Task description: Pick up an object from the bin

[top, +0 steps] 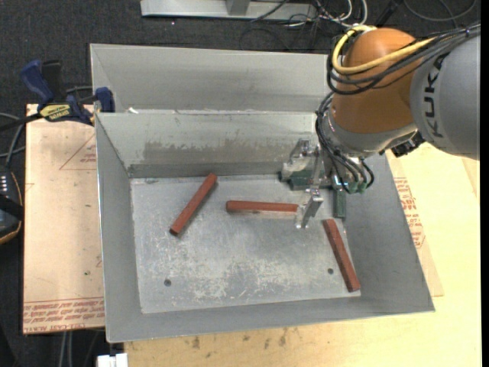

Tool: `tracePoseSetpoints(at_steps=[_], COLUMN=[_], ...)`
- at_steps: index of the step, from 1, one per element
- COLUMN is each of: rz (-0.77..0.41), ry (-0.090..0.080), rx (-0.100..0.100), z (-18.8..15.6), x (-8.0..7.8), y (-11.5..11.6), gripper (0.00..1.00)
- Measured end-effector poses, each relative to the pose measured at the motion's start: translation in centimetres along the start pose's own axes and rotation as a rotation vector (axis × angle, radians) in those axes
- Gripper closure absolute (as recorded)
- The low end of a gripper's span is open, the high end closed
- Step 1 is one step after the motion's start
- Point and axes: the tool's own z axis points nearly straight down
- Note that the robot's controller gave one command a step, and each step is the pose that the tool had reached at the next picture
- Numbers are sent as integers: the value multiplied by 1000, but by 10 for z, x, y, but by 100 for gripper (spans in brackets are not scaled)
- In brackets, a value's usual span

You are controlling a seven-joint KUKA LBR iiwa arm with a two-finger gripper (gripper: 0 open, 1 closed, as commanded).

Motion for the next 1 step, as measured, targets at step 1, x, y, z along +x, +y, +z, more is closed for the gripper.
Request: tracePoseSetpoints(at_steps=[1], rz=[0], ry=[-8], rx=[0], z=[-5], x=[-1], y=[0], gripper=[0])
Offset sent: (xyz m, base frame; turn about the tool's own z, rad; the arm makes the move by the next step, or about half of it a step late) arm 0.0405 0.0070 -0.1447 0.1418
